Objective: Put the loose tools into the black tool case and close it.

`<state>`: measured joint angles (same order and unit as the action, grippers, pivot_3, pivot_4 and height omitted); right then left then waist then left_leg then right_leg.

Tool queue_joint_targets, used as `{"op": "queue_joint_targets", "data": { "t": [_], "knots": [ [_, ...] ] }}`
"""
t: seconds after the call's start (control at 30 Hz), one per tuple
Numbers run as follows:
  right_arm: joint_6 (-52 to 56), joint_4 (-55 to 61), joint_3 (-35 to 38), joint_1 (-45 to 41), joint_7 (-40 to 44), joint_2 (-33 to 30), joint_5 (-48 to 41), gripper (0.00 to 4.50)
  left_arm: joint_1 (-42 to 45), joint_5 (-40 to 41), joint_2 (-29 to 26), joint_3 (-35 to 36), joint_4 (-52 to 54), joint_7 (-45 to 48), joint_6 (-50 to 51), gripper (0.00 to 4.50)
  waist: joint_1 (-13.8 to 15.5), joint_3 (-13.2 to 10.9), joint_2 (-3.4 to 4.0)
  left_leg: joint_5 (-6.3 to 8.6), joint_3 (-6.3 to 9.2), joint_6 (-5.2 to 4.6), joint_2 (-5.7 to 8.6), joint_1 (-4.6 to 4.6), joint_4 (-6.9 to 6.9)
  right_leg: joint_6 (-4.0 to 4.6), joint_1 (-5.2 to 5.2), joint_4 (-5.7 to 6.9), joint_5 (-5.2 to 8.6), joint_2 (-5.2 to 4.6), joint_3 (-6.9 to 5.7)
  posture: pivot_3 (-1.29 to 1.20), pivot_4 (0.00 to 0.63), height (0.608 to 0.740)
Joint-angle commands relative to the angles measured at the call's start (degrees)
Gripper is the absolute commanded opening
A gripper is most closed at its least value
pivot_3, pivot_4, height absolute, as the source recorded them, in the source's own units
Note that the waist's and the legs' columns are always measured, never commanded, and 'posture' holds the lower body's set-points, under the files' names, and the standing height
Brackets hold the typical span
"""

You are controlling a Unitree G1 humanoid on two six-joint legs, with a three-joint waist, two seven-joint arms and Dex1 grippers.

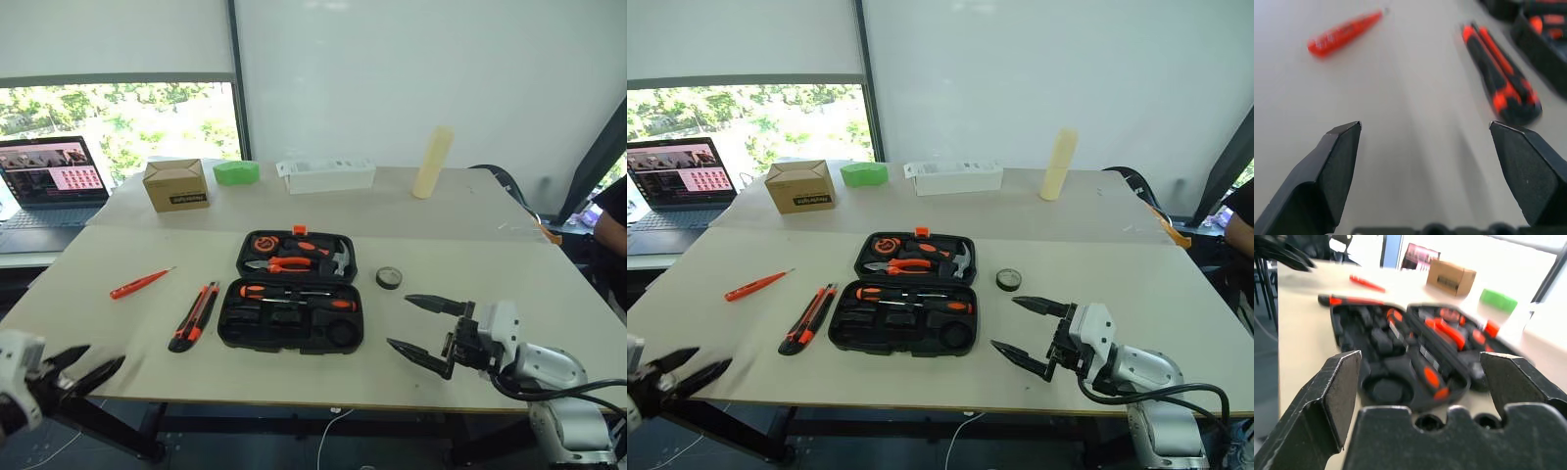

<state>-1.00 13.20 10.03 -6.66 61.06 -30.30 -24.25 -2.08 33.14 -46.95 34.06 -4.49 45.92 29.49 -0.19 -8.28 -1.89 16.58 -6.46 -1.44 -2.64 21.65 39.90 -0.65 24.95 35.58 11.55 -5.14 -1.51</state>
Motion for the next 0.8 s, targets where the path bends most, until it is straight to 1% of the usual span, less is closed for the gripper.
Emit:
{"op": "queue_joint_targets", "data": {
  "t": [0.03, 0.07, 0.13, 0.2, 0.3, 0.4, 0.43, 0.47, 0.57, 0.63, 0.8],
  "knots": [
    [0.81, 3.58, -0.25, -2.82, -2.34, -0.17, -2.21, 4.47, 9.63, -1.79, -2.11, -4.16, -0.51, -7.33, 6.43, 4.50, 0.01, 0.01, -0.02, -0.01, 0.00, 0.01, 0.01, -0.05, 0.00, 0.09, 0.00, 0.10, 0.00, 0.02, 0.03, 0.00, 0.150, 0.740],
    [1.24, 3.99, -0.62, -3.73, -3.07, -0.03, -2.29, 4.47, 14.13, -3.44, -2.55, -6.33, -3.50, -8.73, 7.07, 4.50, 0.01, 0.01, -0.02, -0.01, -0.01, 0.01, 0.04, -0.10, -0.01, 0.12, -0.01, 0.19, 0.01, 0.03, 0.09, 0.00, 0.150, 0.740],
    [2.06, 4.53, -1.27, -4.98, -4.34, 0.07, -2.30, 4.47, 21.61, -7.95, -3.70, -10.52, -11.46, -9.69, 5.01, 4.50, 0.01, 0.01, -0.05, -0.02, -0.03, 0.02, 0.17, -0.13, -0.06, 0.14, 0.01, 0.27, 0.01, 0.08, 0.15, 0.00, 0.150, 0.740],
    [2.55, 4.81, -1.48, -5.31, -5.16, -0.09, -2.27, 4.47, 27.59, -13.21, -5.46, -15.43, -21.56, -6.61, -1.42, 4.50, -0.15, 0.01, -0.08, -0.03, -0.05, 0.04, 0.22, -0.09, -0.07, 0.15, 0.04, 0.29, 0.00, 0.12, 0.13, 0.00, 0.150, 0.740],
    [2.69, 5.07, -1.63, -5.01, -5.96, -0.69, -1.95, 4.47, 35.71, -18.38, -6.72, -20.60, -35.92, -1.43, -10.33, 4.50, -0.65, 0.01, -0.08, -0.03, -0.21, 0.05, 0.21, 0.01, -0.12, 0.18, 0.13, 0.20, 0.02, 0.20, 0.15, 0.00, 0.150, 0.740],
    [2.79, 5.36, -1.34, -4.59, -6.94, -1.08, -1.69, 4.47, 43.37, -22.60, -6.84, -24.27, -48.91, 2.49, -17.22, 4.50, -0.54, 0.00, -0.11, -0.08, -0.41, 0.13, 0.20, 0.35, -0.09, 0.16, 0.24, 0.21, 0.01, 0.20, -0.01, 0.00, 0.150, 0.740],
    [2.78, 5.49, -1.28, -4.43, -7.26, -1.18, -1.64, 4.47, 45.48, -23.98, -6.77, -25.30, -52.44, 3.14, -18.96, 4.50, -0.49, 0.00, -0.14, -0.22, -0.41, 0.37, 0.19, 0.45, -0.05, 0.15, 0.27, 0.20, 0.01, 0.19, -0.08, 0.00, 0.150, 0.740],
    [2.88, 5.97, -1.12, -4.06, -7.71, -1.28, -1.66, 4.47, 47.54, -25.61, -6.42, -26.74, -55.53, 4.28, -21.11, 4.50, -0.42, -0.02, -0.17, -0.21, -0.41, 0.36, 0.20, 0.51, -0.04, 0.14, 0.27, 0.14, 0.01, 0.19, -0.15, 0.00, 0.150, 0.740],
    [2.96, 7.30, -0.81, -2.98, -8.99, -1.67, -1.57, 4.47, 52.55, -29.33, -5.08, -28.94, -62.70, 2.91, -24.96, 4.50, -0.29, -0.03, -0.22, -0.20, -0.39, 0.35, 0.23, 0.61, -0.01, 0.10, 0.27, 0.11, 0.03, 0.12, -0.27, 0.00, 0.150, 0.740],
    [3.10, 8.32, -0.41, -1.93, -9.82, -2.03, -1.59, 4.47, 54.85, -30.76, -4.08, -29.39, -65.97, 1.23, -25.70, 4.50, -0.03, -0.04, -0.24, -0.20, -0.33, 0.34, 0.25, 0.65, 0.00, 0.08, 0.27, 0.12, 0.04, 0.08, -0.34, 0.00, 0.150, 0.740],
    [3.79, 11.09, 1.00, 1.12, -12.04, -2.98, -2.12, 4.47, 57.61, -31.90, -1.56, -28.82, -69.89, 0.48, -23.59, 4.50, 0.25, -0.04, -0.27, -0.11, -0.23, 0.18, 0.33, 0.67, 0.05, 0.02, 0.22, 0.16, 0.07, -0.04, -0.43, 0.00, 0.150, 0.740]
  ]
}}
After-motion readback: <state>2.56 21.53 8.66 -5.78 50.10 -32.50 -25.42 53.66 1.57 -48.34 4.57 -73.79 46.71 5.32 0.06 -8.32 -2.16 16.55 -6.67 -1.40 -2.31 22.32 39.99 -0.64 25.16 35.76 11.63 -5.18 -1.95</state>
